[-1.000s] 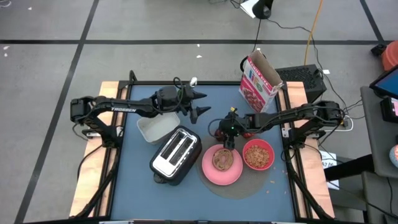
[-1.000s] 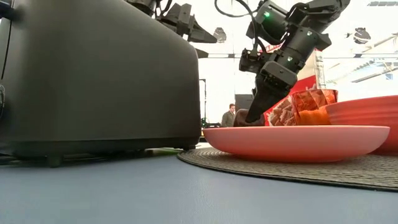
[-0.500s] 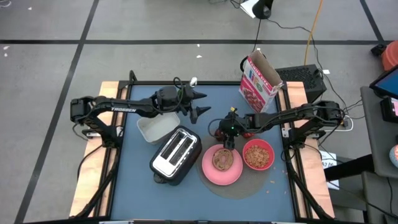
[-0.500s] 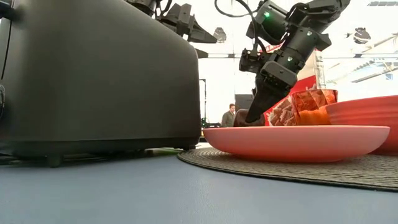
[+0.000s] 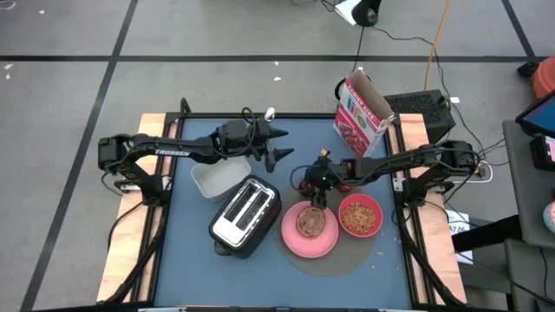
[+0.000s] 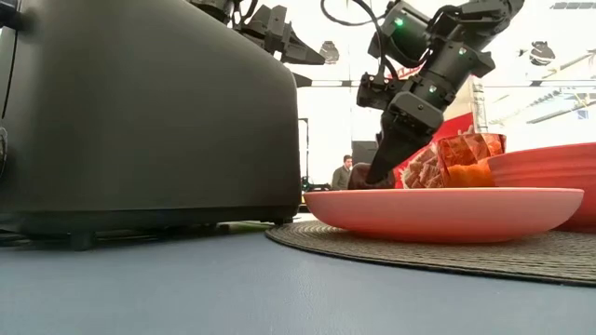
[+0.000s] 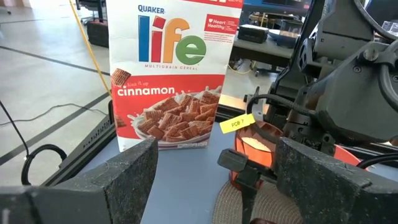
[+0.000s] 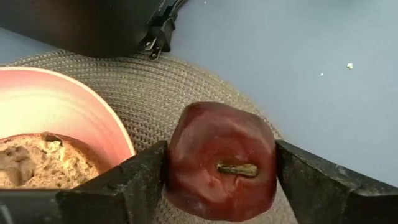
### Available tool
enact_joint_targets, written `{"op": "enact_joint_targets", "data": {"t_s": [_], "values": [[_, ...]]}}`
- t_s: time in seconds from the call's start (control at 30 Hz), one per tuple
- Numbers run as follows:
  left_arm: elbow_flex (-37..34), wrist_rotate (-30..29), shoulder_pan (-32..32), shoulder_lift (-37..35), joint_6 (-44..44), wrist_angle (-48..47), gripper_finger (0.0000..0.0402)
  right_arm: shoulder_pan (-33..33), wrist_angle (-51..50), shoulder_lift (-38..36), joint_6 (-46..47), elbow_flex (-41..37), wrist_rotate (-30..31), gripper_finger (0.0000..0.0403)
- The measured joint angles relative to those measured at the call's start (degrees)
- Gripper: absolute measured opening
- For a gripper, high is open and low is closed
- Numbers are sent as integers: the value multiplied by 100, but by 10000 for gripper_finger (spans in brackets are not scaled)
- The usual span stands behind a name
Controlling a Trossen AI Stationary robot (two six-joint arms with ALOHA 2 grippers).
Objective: Arrange a breakfast setting
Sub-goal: Put the apple on the placemat to the top of the pink plate
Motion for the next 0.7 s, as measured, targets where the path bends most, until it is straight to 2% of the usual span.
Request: {"op": "enact_joint_targets", "data": {"t_s": [0.27,0.7], "values": [[0,0,0,2,2,-1,328,-2,-9,9,9,-7,-3,315],[0,2,0,2,2,-2,328,-2,9,2,9,-4,5,318]]}}
